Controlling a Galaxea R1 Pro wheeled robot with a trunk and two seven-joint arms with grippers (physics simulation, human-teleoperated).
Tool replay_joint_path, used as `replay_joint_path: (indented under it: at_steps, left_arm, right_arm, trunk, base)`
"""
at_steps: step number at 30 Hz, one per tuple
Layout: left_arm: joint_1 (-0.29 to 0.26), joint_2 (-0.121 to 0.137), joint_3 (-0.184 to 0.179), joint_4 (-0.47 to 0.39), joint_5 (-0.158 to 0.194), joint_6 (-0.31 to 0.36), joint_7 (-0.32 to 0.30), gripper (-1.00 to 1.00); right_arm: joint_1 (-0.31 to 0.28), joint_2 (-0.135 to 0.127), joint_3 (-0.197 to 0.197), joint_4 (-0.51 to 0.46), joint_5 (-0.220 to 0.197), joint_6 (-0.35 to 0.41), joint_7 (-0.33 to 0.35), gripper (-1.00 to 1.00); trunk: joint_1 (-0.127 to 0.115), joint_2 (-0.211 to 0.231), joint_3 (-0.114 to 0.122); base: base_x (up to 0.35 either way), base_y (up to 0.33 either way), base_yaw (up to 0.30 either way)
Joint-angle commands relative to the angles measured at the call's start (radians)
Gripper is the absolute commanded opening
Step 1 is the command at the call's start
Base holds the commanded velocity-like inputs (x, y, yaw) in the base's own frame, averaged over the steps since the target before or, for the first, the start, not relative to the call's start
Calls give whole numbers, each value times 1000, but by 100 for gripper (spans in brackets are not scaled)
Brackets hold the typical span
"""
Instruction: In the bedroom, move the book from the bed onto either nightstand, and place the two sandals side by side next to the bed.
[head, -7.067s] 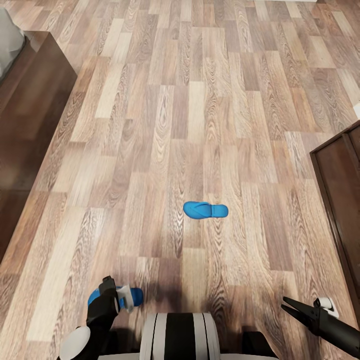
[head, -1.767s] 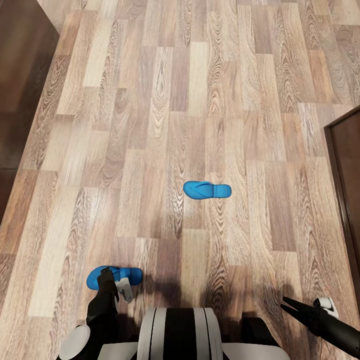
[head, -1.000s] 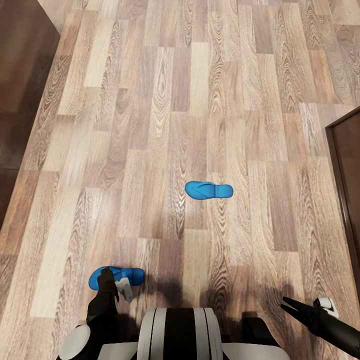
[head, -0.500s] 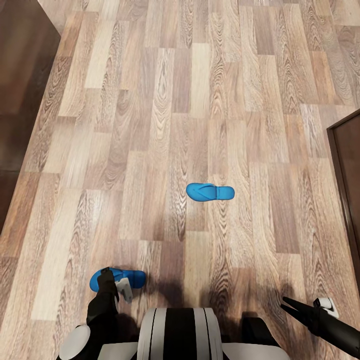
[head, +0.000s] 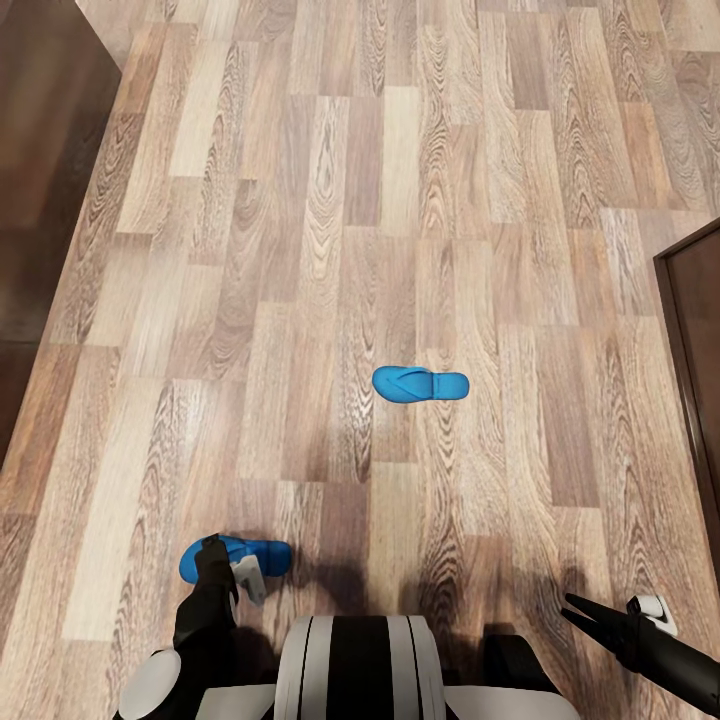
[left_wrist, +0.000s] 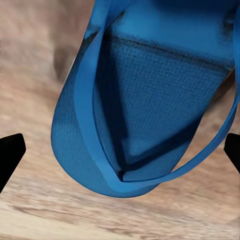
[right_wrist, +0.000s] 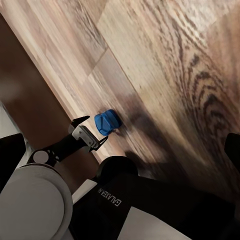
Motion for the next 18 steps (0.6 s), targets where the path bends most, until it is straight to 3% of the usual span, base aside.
replay_joint_path:
  at_steps: [1, 18]
  left_arm:
    - [0, 0, -1, -1, -9, 3, -8, 100]
    - [0, -1, -1, -1, -8, 3, -8, 100]
  right_arm:
    - [0, 0, 0, 0, -4, 7, 1, 100]
    - [0, 0, 0, 0, -4, 7, 1, 100]
  trunk:
    - [0, 0, 0]
    - [3, -2, 0]
  base:
    - [0, 0, 0]
    - [0, 0, 0]
